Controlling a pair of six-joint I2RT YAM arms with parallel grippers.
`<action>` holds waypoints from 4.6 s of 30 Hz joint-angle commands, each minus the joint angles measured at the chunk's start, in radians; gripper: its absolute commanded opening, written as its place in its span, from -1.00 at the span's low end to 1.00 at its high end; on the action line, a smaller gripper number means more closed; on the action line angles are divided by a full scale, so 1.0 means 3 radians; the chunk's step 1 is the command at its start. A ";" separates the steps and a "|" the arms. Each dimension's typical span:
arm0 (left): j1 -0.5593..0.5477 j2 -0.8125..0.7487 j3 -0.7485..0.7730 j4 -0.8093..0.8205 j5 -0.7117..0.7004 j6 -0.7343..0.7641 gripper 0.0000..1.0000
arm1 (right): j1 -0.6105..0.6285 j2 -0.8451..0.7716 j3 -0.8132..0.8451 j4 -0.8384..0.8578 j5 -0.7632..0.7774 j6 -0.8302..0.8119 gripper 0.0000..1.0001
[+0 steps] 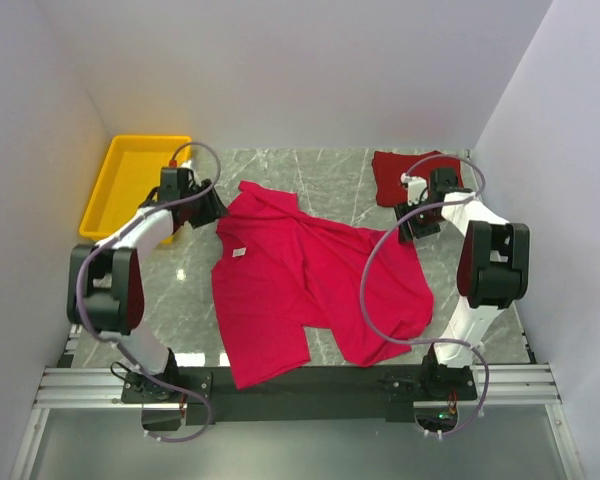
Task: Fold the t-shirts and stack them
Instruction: Flatten the tshirt out
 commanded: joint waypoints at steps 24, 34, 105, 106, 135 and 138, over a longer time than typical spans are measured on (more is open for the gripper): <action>0.0004 0.1572 0.1445 -0.0281 0.0554 0.0638 -0.73 | -0.0061 0.0722 0.0890 -0.0135 -0.0150 0.0260 -0.87; 0.0244 0.1133 0.1250 -0.0056 0.0411 0.0541 -0.99 | -0.0219 0.0323 0.0834 0.0018 -0.0294 0.0327 -1.00; 0.0429 -0.1015 -0.1562 -0.0505 -0.0279 -0.0911 -0.99 | 0.1289 -0.1957 -0.2300 -0.0600 0.0371 -0.2409 -0.53; 0.0434 -0.1071 -0.1562 -0.0596 -0.0299 -0.0881 -0.99 | 0.1284 -0.1988 -0.2305 -0.0600 0.0386 -0.2409 -0.59; 0.0597 -0.2053 -0.0944 -0.2489 0.0012 -0.0620 -0.12 | -0.0111 -0.2791 -0.1897 -0.1648 0.0617 -0.4040 -0.04; 0.0592 -0.2359 -0.0632 -0.2658 -0.0094 -0.0533 0.50 | -0.0347 -0.2699 -0.1565 -0.1654 0.0219 -0.3938 0.03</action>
